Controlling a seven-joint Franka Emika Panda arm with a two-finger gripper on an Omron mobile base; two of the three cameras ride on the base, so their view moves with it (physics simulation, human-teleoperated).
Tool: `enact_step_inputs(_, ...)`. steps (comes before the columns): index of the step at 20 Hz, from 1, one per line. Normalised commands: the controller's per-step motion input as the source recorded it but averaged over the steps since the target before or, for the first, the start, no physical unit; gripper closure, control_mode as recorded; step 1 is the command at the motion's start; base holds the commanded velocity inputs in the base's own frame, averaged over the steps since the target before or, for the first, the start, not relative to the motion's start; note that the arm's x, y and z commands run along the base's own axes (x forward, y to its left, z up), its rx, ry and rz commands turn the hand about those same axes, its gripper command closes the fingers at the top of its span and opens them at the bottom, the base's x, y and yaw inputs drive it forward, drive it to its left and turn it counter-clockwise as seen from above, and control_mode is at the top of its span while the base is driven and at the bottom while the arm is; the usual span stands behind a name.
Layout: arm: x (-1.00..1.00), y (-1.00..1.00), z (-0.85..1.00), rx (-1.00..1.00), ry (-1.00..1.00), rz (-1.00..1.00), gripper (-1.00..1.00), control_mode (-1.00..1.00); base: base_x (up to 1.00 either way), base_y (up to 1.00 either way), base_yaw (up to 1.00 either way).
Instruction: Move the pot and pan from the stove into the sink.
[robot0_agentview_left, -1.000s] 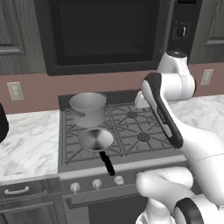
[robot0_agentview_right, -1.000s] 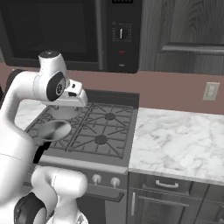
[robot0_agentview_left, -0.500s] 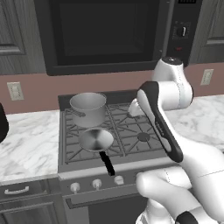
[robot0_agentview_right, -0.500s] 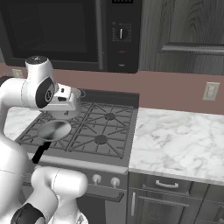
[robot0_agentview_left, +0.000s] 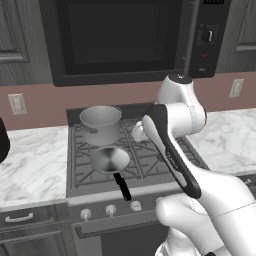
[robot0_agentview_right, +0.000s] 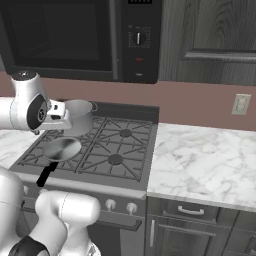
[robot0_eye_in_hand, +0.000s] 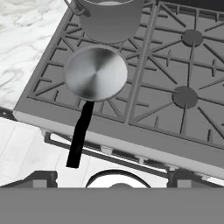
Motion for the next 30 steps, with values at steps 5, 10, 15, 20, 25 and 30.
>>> enact_step_inputs(5,-0.02,0.34,-0.17,0.00,-0.04,0.02,-1.00,-1.00,0.00,0.00,0.00)
enact_step_inputs(10,0.00,0.23,-0.08,0.01,-0.03,0.00,-1.00,-1.00,0.00,0.00,0.00)
enact_step_inputs(15,0.00,0.25,-0.05,0.04,0.00,0.00,-1.00,-1.00,0.00,0.00,0.00)
enact_step_inputs(20,0.00,0.23,-0.10,0.04,0.00,0.00,-1.00,-1.00,0.00,0.00,0.00)
enact_step_inputs(25,0.00,0.00,0.00,0.00,0.00,0.00,-1.00,-1.00,0.00,0.00,0.00)
enact_step_inputs(30,0.00,0.01,-0.30,0.00,0.00,0.00,-1.00,-1.00,0.00,0.00,0.00)
